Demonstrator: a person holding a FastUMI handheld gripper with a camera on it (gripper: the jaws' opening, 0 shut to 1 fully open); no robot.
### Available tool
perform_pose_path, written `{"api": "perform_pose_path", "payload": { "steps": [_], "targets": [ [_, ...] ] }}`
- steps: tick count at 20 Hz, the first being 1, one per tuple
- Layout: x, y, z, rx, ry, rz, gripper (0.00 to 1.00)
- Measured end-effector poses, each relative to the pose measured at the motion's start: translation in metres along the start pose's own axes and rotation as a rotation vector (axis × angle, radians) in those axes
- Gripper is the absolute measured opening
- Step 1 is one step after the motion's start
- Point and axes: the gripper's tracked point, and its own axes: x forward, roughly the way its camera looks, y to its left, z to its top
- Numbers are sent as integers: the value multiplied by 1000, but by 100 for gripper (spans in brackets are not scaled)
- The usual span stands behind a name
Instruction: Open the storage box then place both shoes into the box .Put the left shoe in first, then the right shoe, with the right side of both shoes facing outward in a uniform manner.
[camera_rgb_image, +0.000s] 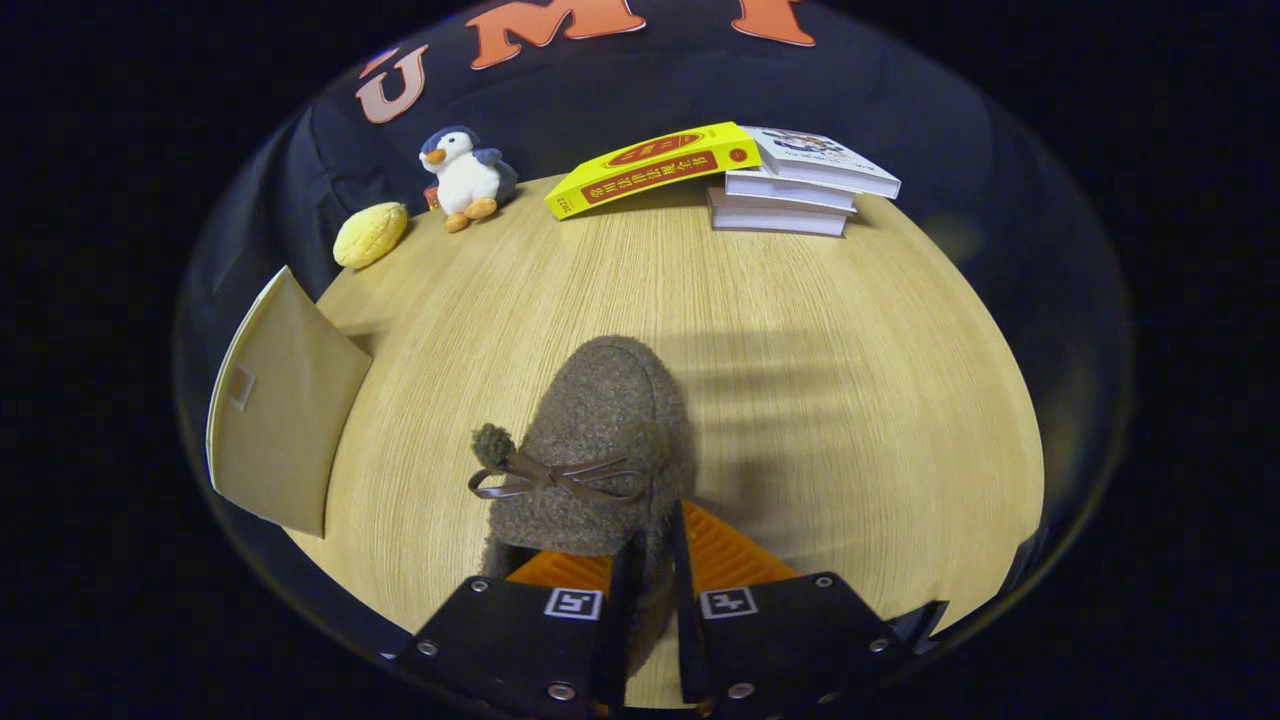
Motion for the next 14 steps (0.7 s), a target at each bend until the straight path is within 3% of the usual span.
{"api": "perform_pose_path", "payload": {
  "steps": [1,3,8,14],
  "targets": [
    [-1,-1,-1,18,9,-2,11],
    [-5,2,-1,54,31,10,5],
    [-29,23,20,120,-2,-1,4],
    [-77,82,64,146,-47,8,4]
  ]
}}
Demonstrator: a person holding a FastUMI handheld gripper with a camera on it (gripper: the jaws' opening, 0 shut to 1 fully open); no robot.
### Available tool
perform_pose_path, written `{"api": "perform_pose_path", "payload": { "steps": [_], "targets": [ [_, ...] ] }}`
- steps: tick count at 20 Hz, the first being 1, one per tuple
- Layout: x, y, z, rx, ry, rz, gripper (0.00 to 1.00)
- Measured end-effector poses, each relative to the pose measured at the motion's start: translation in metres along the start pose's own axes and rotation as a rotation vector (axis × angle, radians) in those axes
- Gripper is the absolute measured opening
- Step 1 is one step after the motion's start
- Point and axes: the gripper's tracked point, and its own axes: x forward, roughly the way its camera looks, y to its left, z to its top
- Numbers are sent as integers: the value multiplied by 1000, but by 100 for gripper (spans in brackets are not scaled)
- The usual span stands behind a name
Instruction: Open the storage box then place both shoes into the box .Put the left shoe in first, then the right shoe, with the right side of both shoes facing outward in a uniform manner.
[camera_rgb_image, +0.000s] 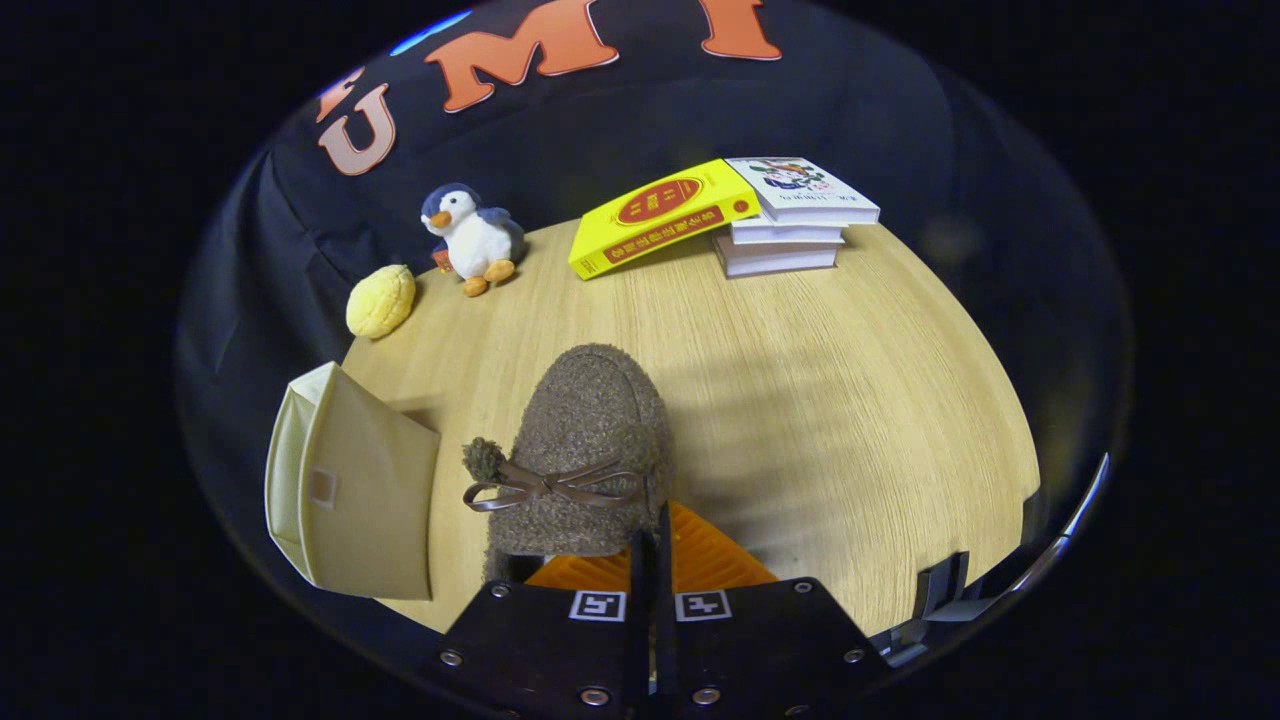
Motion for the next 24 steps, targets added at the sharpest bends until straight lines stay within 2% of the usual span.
{"api": "perform_pose_path", "payload": {
  "steps": [7,13,20,24],
  "targets": [
    [-41,92,28,-9,-28,46,4],
    [-61,183,40,-49,-55,121,4],
    [-57,274,21,-116,-7,193,4],
    [-37,297,6,-156,27,161,4]
  ]
}}
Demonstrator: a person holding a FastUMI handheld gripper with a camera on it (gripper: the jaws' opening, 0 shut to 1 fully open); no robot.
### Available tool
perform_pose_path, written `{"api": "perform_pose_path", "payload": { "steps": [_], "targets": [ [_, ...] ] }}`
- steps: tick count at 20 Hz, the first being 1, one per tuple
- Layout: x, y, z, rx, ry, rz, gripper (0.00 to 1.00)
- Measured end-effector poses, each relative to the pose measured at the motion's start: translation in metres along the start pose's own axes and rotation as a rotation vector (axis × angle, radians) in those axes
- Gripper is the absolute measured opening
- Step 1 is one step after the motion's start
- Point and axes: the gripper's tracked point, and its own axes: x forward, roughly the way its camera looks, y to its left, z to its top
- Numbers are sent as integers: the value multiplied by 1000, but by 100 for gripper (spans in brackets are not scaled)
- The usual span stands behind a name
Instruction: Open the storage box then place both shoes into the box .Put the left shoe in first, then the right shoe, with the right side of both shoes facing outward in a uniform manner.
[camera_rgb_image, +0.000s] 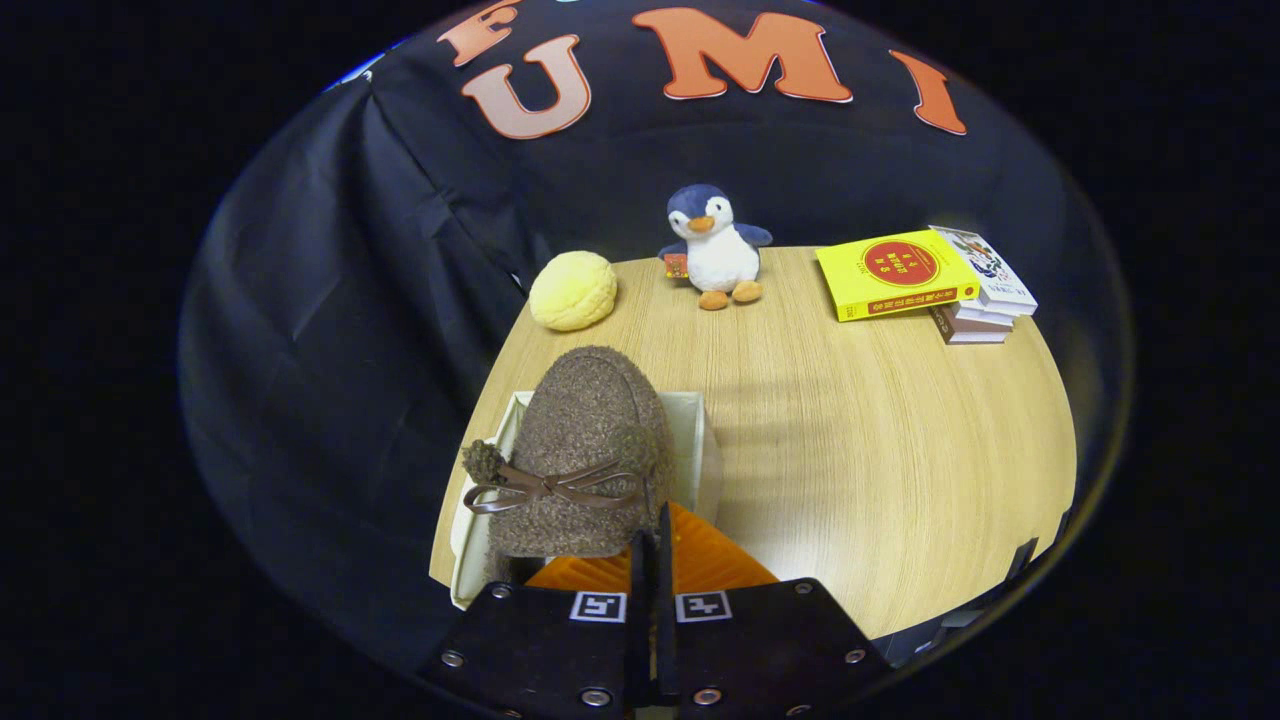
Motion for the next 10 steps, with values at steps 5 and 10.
{"api": "perform_pose_path", "payload": {
  "steps": [5,10],
  "targets": [
    [26,12,-23,-41,66,-75,4],
    [35,13,-43,-46,121,-103,8]
  ]
}}
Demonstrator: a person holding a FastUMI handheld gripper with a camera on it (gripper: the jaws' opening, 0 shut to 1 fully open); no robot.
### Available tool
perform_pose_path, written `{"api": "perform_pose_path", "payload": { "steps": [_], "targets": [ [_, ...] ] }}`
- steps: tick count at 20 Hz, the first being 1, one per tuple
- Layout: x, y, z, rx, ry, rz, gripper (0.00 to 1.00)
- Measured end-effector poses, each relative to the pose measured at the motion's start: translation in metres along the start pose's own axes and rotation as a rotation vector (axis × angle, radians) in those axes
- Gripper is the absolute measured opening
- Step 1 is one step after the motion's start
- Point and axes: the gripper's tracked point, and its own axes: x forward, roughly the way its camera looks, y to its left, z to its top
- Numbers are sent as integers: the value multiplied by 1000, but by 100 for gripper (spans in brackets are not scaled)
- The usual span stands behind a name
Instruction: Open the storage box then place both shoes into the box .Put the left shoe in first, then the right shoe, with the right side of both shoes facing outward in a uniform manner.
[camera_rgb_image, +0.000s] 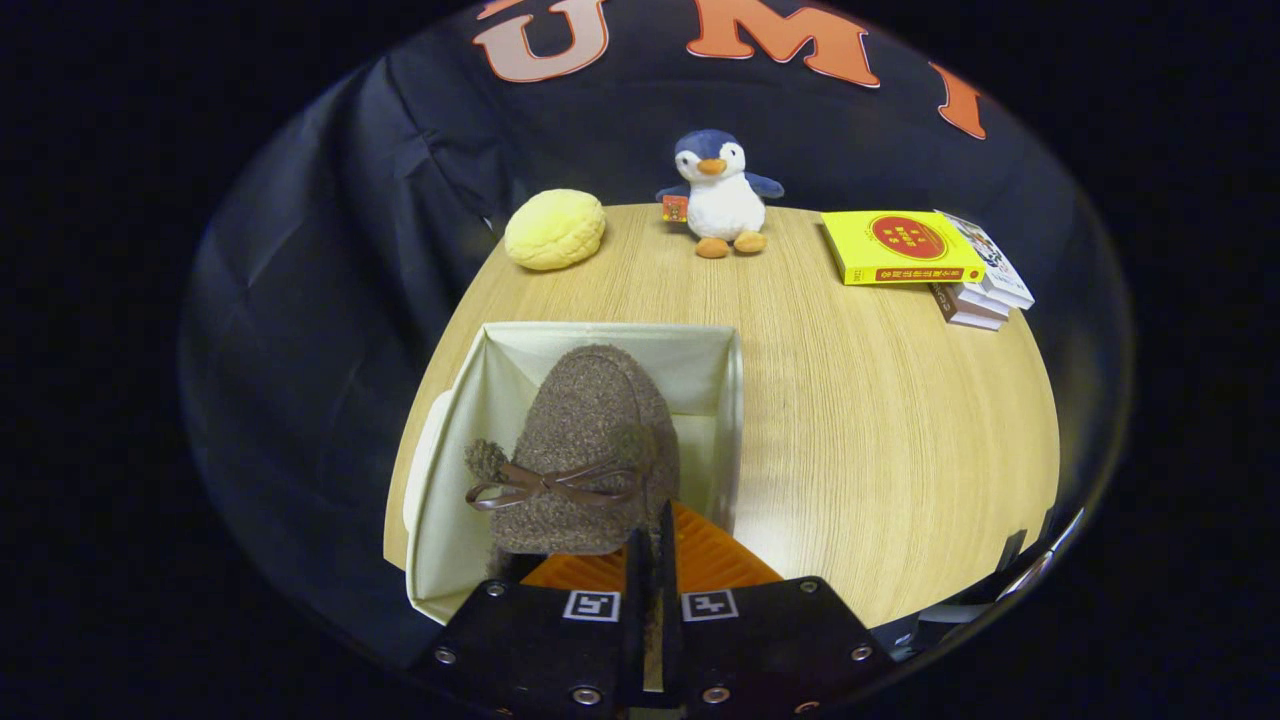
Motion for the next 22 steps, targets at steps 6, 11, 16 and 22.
{"api": "perform_pose_path", "payload": {
  "steps": [6,11,16,22],
  "targets": [
    [-13,6,0,27,2,104,30],
    [-36,-13,17,23,-80,159,45],
    [-67,-51,44,36,-220,185,71],
    [-126,-123,87,66,-459,207,74]
  ]
}}
